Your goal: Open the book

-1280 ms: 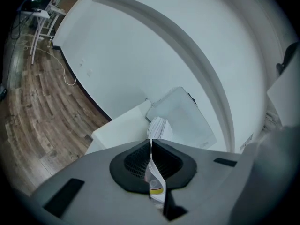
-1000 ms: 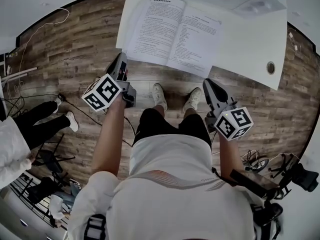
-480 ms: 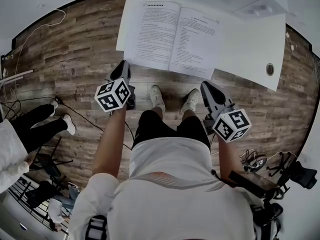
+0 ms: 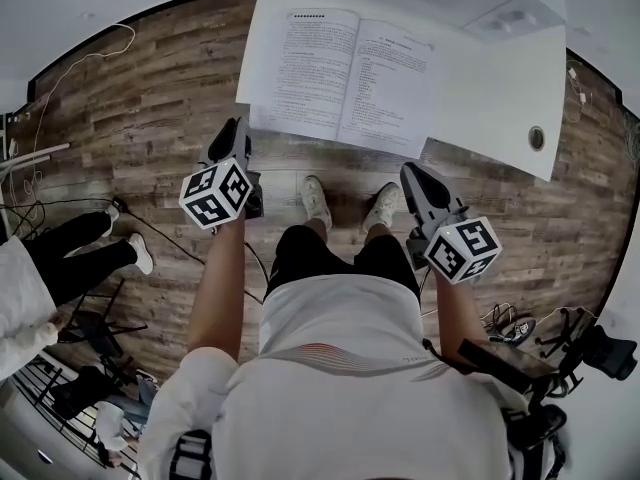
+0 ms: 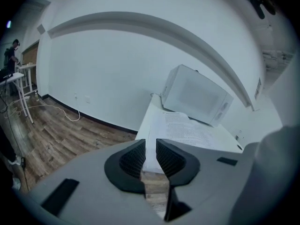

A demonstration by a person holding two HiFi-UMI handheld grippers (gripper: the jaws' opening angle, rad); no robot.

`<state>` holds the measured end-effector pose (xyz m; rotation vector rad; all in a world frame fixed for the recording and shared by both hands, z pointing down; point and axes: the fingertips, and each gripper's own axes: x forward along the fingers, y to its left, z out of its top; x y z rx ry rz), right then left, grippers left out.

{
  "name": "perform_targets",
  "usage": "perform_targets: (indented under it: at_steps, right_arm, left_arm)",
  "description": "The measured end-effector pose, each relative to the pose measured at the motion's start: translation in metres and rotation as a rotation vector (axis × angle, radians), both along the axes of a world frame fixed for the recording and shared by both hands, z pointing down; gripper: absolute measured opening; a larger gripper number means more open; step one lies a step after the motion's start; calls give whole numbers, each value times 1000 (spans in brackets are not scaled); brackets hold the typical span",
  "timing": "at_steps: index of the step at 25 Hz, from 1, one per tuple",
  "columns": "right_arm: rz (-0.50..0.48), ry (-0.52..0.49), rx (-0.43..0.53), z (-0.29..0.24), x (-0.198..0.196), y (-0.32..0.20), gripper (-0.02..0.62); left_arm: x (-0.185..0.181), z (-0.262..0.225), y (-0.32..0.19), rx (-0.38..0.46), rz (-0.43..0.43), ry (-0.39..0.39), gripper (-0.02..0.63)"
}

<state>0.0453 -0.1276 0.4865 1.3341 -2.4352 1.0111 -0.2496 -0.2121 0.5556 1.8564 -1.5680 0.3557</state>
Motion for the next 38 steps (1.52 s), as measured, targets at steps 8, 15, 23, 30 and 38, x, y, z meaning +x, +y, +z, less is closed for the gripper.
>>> perform_targets:
  at_steps: [8,15,23,30,38]
  right_arm:
    - [0,0,67,-31,-4,-2,-5]
    - [39,34,136,-68,-8,8,-5]
    - [97,61,192,-99,-13,32,-5]
    - [110,60,291,-133,2,43,-5]
    - [111,30,369,-161,31,80,-5]
  left_arm:
    - [15,-113,-21,252,52,22,23]
    - [26,-180,-12,390,123,43,12]
    - [53,-223,17,461,282,75,11]
    - [84,-260,55,526,357,91,11]
    - [123,-287,103,555,384,87,11]
